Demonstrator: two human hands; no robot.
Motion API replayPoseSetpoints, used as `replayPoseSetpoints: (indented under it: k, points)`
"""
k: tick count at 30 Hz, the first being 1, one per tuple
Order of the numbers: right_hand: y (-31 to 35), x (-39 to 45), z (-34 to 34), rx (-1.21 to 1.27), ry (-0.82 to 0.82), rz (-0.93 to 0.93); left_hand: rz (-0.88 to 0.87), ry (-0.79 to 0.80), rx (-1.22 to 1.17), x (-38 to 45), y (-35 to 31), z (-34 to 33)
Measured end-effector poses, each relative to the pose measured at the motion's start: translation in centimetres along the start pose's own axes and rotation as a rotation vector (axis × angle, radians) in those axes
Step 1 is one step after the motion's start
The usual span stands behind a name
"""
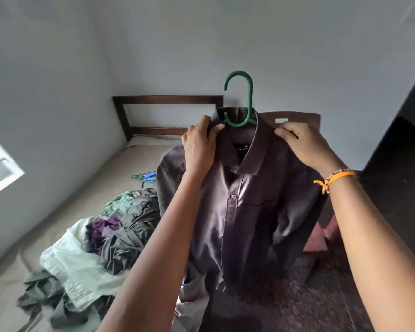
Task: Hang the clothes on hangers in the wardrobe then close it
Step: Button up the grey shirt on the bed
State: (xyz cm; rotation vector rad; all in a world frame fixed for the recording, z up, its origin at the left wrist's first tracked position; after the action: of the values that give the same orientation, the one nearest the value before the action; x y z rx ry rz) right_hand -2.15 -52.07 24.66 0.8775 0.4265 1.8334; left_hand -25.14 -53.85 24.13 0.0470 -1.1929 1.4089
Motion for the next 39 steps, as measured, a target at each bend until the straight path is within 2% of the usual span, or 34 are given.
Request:
replayPoseSetpoints:
  k: [3,5,6,7,9,11,12,14,18,20,24,28,32,36,39]
  points:
    - [-1.9,-3.1,2.3,-0.222,-0.259,-0.153,0.010,-0.098,-0.046,-1.0,-2.0,-1.5]
    - [-4.1,-4.9,3.9,-0.190,-0.332,-0.260,0.050,-0.113,-0.083,-2.5,-3.1,-2.9]
    - [-5.1,-5.8,4.6,-0.137,-0.353,-0.304,0.063,-0.052,-0.159,-3.4,-3.7,-4.2]
    - [-6.0,-6.7,5.3,-0.055,-0.376,-0.332,0.083,0.078,-0.282,-4.5,-4.5,-6.0]
    - [-7.0,-8.9,6.4,0.205,-0.409,-0.370,0.151,0.461,-0.550,-7.4,-7.5,-10.1]
    - [-7.6,-11.3,6.7,0.480,-0.397,-0.446,0.187,0.721,-0.716,-10.9,-11.3,-12.8]
    - [-7.9,-12.5,6.8,0.584,-0.373,-0.493,0.211,0.772,-0.753,-12.4,-13.0,-13.6]
    - [-8.6,-15.1,7.5,0.688,-0.341,-0.542,0.250,0.774,-0.766,-14.7,-15.8,-14.7]
    - [-10.4,-21.3,10.3,0.841,-0.388,-0.582,0.192,0.754,-0.630,-18.5,-20.8,-16.1]
    - [-11.4,-24.6,12.4,0.819,-0.439,-0.595,0.210,0.797,-0.615,-20.9,-23.5,-17.1]
    - [-13.7,-31.7,17.3,0.770,-0.574,-0.619,0.358,0.971,-0.671,-27.0,-29.9,-19.5]
    - [-15.2,-39.2,22.1,0.653,-0.618,-0.614,0.493,1.064,-0.750,-33.5,-36.7,-21.2]
    - [-16.1,-46.4,26.8,0.470,-0.577,-0.612,0.484,1.113,-0.791,-39.4,-43.6,-22.9]
    - [-18.8,-54.8,31.7,-0.031,-0.736,-0.763,0.473,1.255,-0.822,-45.8,-50.6,-25.2]
    - [-20.6,-60.3,34.9,-0.150,-0.842,-0.837,0.339,1.416,-0.889,-50.8,-56.6,-26.3]
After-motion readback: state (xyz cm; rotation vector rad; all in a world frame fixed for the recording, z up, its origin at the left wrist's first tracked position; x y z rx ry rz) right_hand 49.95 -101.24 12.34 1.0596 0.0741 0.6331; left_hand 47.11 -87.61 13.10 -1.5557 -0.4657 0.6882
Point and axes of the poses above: each hand's wrist, its own x-axis towards the middle knuckle, its own z-axis out of the back of the hand, y = z × x, the point moved 6 cm from there along x, towards the middle knuckle, and after that the axes turned 3 degrees about x, right-handed, at the moved point
